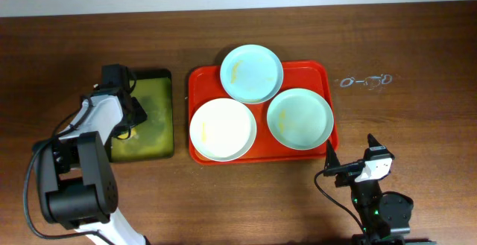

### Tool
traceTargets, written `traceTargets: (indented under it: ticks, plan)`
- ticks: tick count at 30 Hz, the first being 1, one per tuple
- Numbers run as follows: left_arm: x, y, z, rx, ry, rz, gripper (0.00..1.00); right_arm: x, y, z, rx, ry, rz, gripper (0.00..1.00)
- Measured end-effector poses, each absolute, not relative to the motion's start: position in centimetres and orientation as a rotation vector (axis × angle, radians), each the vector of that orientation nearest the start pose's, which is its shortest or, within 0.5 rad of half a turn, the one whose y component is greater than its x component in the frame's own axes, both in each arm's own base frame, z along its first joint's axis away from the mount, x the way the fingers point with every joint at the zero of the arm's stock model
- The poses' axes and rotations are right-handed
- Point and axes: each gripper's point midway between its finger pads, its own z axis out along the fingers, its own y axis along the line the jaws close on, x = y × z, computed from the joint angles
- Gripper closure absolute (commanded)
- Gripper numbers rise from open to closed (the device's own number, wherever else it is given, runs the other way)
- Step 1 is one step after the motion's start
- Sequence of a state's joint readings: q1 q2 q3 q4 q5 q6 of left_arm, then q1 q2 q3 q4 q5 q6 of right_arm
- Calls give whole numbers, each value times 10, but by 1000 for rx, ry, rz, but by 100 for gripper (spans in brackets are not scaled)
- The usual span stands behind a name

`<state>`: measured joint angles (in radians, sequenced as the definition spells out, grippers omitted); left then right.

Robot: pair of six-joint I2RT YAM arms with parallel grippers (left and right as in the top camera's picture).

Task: Clean dirty plates on tray and stack at the side
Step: 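Grasp the green-yellow sponge with the left gripper and dip it in water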

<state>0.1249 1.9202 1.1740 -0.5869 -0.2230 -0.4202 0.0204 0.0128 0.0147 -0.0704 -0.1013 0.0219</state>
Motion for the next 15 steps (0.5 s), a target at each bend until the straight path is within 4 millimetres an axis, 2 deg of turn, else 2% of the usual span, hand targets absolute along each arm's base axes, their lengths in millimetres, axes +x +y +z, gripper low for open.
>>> traceTargets:
  ticks: [7,10,12,15]
  plan:
    - [378,86,7,-763,2790,272,100,245,22,161,-76,1638,115,2]
    - [379,76,20,-759,2828,198,100,245,22,161,-77,1638,115,2]
    - [384,68,41,-745,2790,114,100,245,22,160,-76,1639,115,2]
    - [394,57,114,-692,2619,-23,100,245,22,161,-77,1638,115,2]
